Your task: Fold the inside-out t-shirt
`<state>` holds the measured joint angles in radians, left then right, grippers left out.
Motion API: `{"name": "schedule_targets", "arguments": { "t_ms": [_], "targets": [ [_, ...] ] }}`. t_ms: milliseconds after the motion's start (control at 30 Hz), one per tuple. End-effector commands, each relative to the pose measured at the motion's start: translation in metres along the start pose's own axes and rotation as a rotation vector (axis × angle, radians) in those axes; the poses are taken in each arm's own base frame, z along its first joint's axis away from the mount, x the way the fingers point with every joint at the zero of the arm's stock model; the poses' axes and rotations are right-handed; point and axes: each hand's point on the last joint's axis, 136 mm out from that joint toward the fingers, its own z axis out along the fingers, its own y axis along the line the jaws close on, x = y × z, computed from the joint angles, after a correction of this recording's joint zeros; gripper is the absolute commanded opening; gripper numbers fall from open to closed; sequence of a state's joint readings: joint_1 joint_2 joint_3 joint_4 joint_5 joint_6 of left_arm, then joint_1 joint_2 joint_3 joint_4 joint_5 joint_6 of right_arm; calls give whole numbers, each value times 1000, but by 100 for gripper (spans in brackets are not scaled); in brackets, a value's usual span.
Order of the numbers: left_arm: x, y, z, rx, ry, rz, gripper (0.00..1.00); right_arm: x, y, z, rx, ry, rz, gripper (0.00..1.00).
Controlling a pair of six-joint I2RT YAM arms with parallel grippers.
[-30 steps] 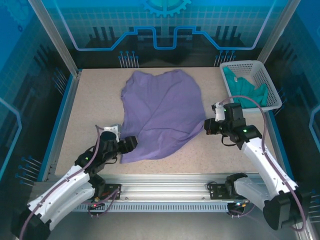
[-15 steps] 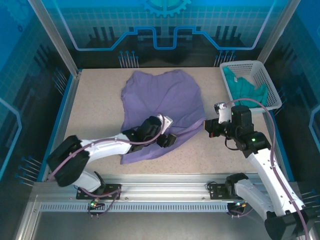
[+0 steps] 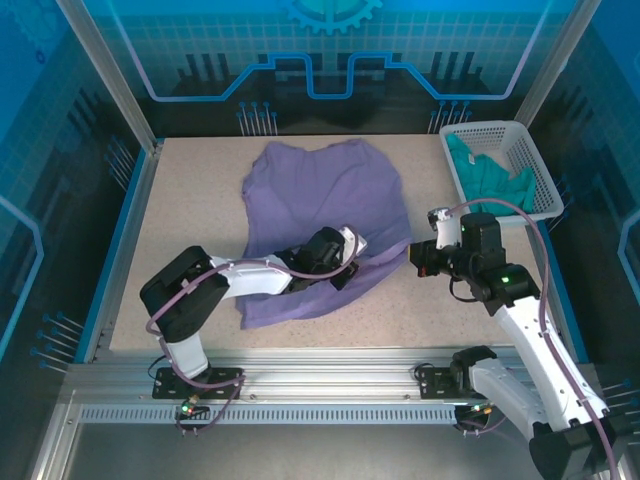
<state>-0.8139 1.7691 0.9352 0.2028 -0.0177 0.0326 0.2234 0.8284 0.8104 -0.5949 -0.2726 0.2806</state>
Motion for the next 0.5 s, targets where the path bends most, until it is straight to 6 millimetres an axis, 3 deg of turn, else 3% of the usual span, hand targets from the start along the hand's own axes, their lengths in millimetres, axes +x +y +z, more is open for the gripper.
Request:
{"name": "schedule_targets", "arguments": {
  "t_ms": [0,233,467],
  "targets": [
    [-33,6,-14,13,-104,-33,0,7,-8,1,41,24,18,0],
    [-67,27,-73,54,-269,-181,0,5,-19,5,101,20,33,0],
    [-93,17,-130,92,-335,-226,0,-24,-39,18,206,-38,55,0]
  ]
}}
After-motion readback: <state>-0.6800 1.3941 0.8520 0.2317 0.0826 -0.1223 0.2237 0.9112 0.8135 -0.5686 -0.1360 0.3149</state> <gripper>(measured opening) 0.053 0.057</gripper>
